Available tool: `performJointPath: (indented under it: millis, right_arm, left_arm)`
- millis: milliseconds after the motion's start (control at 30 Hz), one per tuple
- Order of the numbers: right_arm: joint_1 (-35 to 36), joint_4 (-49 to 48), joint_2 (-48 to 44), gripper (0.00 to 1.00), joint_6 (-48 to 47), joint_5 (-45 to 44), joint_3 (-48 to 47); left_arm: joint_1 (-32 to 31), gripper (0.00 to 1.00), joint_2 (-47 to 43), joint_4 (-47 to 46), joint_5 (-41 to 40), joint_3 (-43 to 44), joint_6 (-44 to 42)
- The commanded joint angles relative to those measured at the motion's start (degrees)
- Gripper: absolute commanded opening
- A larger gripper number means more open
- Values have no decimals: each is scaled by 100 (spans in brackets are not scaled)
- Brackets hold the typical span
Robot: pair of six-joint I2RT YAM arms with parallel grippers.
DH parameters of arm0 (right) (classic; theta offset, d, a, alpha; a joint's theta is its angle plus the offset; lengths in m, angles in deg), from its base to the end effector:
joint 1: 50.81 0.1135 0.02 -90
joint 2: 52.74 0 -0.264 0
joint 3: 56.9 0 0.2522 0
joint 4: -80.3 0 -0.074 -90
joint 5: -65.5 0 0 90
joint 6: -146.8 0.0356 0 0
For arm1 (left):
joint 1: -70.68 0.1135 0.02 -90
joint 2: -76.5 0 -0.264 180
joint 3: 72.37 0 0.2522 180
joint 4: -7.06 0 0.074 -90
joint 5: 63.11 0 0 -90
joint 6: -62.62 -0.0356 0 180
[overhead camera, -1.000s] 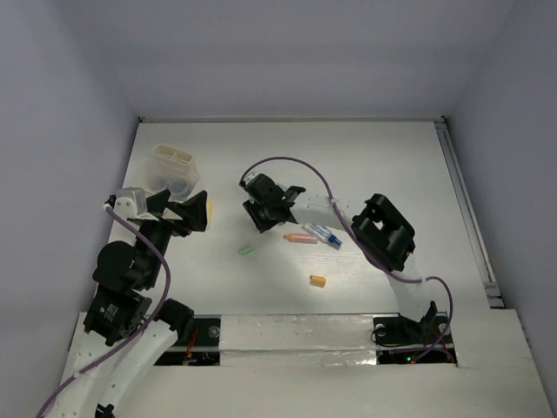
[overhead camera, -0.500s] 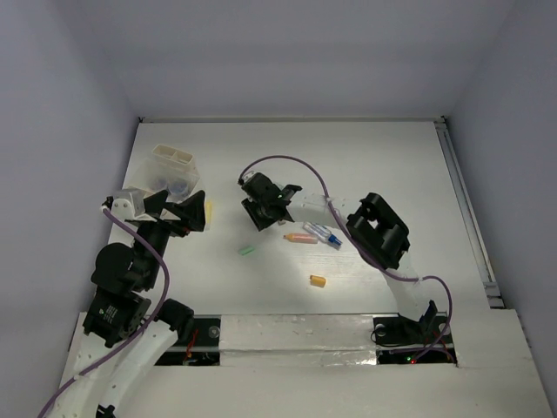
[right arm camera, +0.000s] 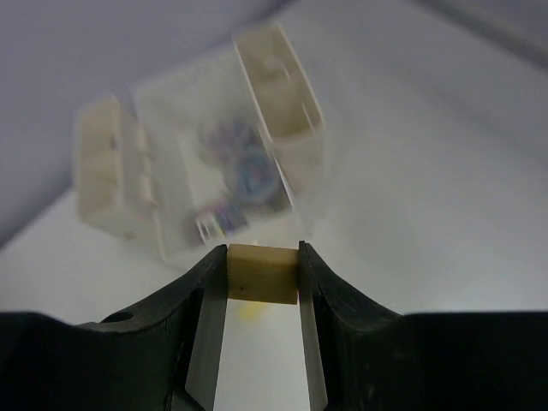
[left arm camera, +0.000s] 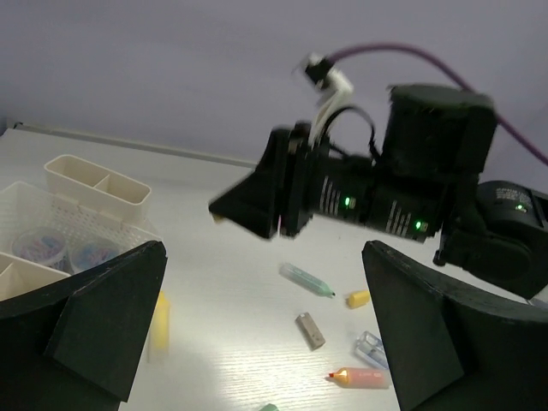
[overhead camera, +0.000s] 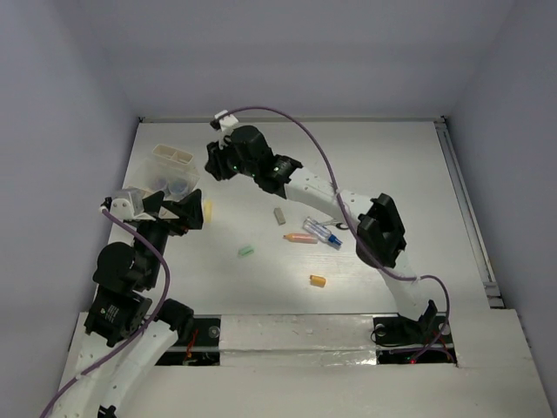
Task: Sort the stationery into containers
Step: Pick up the stationery from the center of the board, then place the stationery in the storage box.
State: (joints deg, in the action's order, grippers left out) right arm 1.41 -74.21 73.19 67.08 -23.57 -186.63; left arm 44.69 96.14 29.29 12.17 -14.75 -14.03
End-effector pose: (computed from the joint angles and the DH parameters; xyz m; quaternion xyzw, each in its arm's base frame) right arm 0.3233 0.4180 0.3035 -0.3004 0.7711 0.2970 0.4765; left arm 0.0709 -0.0245 0.3869 -0.0356 0.6062 -0.1934 0.7706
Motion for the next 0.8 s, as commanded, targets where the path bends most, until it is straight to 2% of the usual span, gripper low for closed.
performJointPath:
  millis: [0, 200, 333, 533, 767]
  right_arm:
    - [51, -1329, 466, 33, 69, 645, -908]
    - [-2, -1945, 1829, 34, 325, 830, -2851]
    - [-55, -3017, 2023, 34, 597, 856, -2721]
    - [-55, -3466, 2603, 34, 650, 857, -3362]
    - [-55, -3730, 2955, 33, 641, 698, -3424]
  left_arm:
    - [60, 99, -65, -267, -119, -26, 28]
    - [60, 99, -4, -258, -224, -26, 28]
    - [113, 99, 22, -276, -207, -26, 28]
    - [113, 99, 31, -284, -163, -18, 28]
    - [113, 99, 22, -293, -110, -26, 28]
